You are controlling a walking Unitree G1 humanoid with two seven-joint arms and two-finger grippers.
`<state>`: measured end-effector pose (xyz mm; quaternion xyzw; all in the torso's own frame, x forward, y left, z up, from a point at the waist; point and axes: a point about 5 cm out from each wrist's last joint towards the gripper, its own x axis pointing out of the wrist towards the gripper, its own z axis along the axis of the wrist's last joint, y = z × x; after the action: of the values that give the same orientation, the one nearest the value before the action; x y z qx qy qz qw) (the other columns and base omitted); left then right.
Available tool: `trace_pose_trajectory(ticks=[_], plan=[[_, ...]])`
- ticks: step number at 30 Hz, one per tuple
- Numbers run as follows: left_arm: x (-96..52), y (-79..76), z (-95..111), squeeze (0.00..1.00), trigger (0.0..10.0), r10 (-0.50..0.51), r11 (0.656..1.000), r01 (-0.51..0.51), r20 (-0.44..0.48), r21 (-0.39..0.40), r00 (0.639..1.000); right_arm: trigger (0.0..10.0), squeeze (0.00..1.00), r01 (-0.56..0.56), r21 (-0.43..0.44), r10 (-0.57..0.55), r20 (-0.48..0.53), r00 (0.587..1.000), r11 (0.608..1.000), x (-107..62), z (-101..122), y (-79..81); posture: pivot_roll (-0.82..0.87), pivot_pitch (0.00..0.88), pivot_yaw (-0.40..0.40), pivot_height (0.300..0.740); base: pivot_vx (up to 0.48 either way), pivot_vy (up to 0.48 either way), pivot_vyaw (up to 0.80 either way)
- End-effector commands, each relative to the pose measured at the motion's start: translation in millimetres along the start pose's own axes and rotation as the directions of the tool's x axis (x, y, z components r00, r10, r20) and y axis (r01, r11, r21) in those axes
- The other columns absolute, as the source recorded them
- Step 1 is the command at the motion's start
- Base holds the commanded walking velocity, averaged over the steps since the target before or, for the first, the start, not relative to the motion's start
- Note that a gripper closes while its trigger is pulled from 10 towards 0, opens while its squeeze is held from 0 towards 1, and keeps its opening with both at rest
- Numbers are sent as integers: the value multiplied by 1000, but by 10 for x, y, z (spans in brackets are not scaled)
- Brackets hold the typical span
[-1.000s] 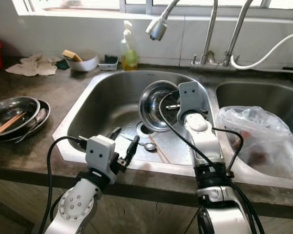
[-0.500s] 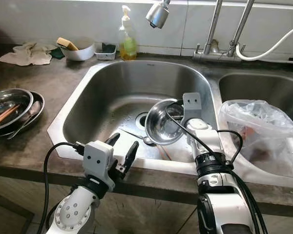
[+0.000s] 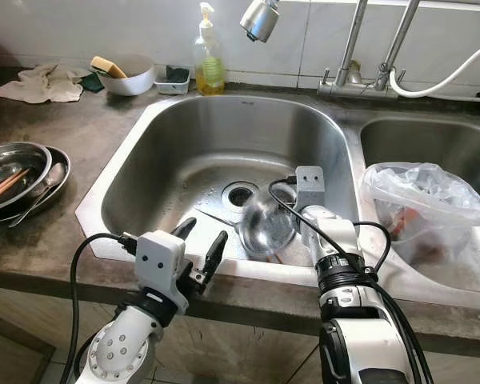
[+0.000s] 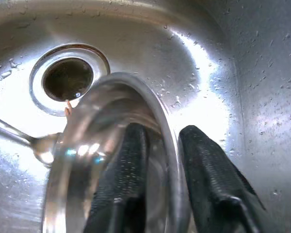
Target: Kitchen organization
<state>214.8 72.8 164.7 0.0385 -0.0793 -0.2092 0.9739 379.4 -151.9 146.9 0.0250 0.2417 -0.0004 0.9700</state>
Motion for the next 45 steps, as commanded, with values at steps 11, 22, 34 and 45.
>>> trace_pose_trajectory(ticks=[11, 22, 34, 45], plan=[[37, 36, -24, 0, 10000, 0, 1000, 0, -5, 23, 1000, 10000, 0, 57, -42, -50, 134, 990, 997, -81, 132, -32, 181, 102, -45, 740, 0, 0, 0], [145, 104, -40, 0, 10000, 2, 999, -3, 12, 43, 1000, 10000, 0, 40, -93, 20, 566, 824, 995, -670, 517, 81, 164, 68, -33, 740, 0, 0, 0], [158, 117, -38, 0, 10000, 15, 999, -16, 26, 46, 1000, 10000, 0, 10, -164, 111, 708, 698, 986, -1206, 272, 161, 149, 60, -26, 740, 0, 0, 0], [123, 112, -10, 0, 10000, 33, 999, -35, 41, 34, 999, 10000, 0, 2, -180, 128, 709, 693, 984, -1402, 22, 152, 138, 53, -15, 740, 0, 0, 0]])
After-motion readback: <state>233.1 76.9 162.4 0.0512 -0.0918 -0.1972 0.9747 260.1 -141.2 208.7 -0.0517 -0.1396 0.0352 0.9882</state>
